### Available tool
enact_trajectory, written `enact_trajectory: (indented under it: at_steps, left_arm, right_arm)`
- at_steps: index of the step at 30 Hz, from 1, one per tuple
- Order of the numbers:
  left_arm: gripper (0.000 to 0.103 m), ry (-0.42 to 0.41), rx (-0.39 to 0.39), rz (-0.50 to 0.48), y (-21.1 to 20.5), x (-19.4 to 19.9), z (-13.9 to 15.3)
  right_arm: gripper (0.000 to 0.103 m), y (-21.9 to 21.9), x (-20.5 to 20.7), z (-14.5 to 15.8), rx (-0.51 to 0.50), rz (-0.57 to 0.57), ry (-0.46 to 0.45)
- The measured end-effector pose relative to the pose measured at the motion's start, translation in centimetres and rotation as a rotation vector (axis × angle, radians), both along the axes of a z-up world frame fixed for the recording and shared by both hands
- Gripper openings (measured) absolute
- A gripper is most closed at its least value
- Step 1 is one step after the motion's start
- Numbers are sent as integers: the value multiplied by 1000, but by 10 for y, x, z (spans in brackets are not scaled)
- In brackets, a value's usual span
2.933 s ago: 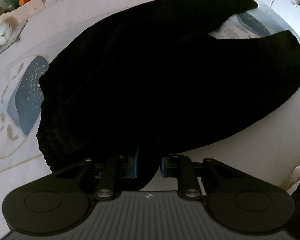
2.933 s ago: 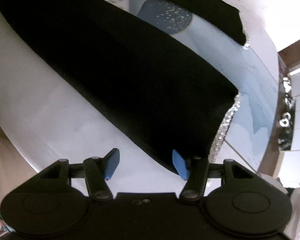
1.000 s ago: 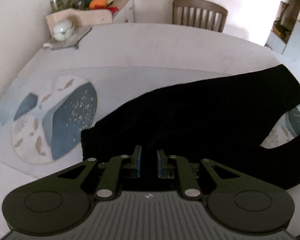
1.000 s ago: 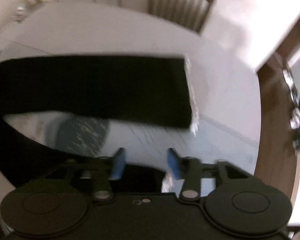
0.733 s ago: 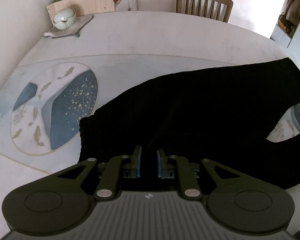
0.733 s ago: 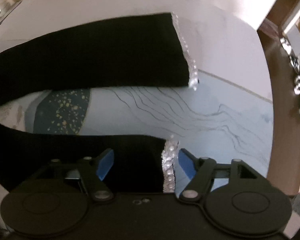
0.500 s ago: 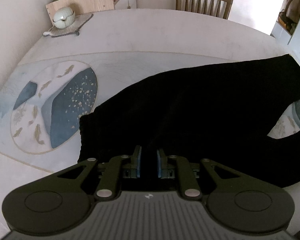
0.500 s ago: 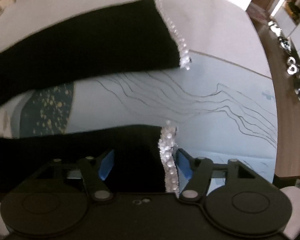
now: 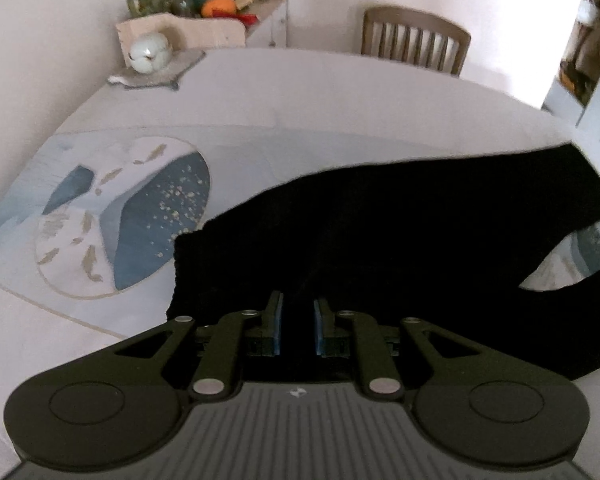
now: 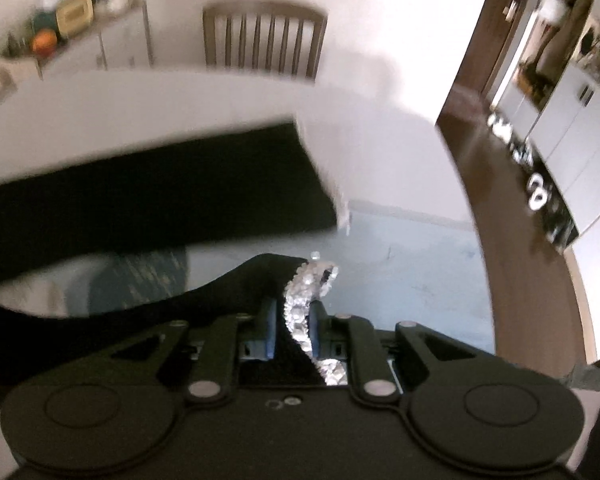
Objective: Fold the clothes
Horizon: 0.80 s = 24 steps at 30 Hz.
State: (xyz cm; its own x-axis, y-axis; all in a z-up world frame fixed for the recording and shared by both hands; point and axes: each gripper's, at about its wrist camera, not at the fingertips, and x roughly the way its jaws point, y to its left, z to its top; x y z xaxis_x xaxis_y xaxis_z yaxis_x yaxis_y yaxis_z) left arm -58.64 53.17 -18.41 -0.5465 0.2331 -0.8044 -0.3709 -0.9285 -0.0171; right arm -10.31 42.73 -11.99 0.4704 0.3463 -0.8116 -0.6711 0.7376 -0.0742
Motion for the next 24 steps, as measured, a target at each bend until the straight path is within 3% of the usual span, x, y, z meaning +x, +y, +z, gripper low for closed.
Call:
enact_trajectory:
  at_steps: [7, 13, 14, 16, 17, 18, 24]
  left_arm:
    - [13, 70, 54, 52, -13, -14, 26]
    - [14, -66, 56, -99, -11, -23, 19]
    - [17, -91, 52, -135, -11, -21, 18]
    - [37, -137, 41, -208, -10, -15, 17]
    - [59, -141, 19, -252, -9, -8, 16]
    - [73, -141, -3, -298, -5, 1, 14]
    - [75, -145, -165, -600, 29, 58, -13]
  right_arm:
    - [103, 21, 23, 45, 77, -22, -111]
    - [103, 68, 55, 20, -30, 60, -69]
    - [103, 71, 57, 16, -30, 65, -63]
    - [103, 74, 60, 9, -33, 74, -46]
    - [103, 75, 62, 7, -37, 79, -37]
    - [103, 75, 62, 4, -42, 81, -32]
    - [103, 74, 66, -2, -55, 85, -6]
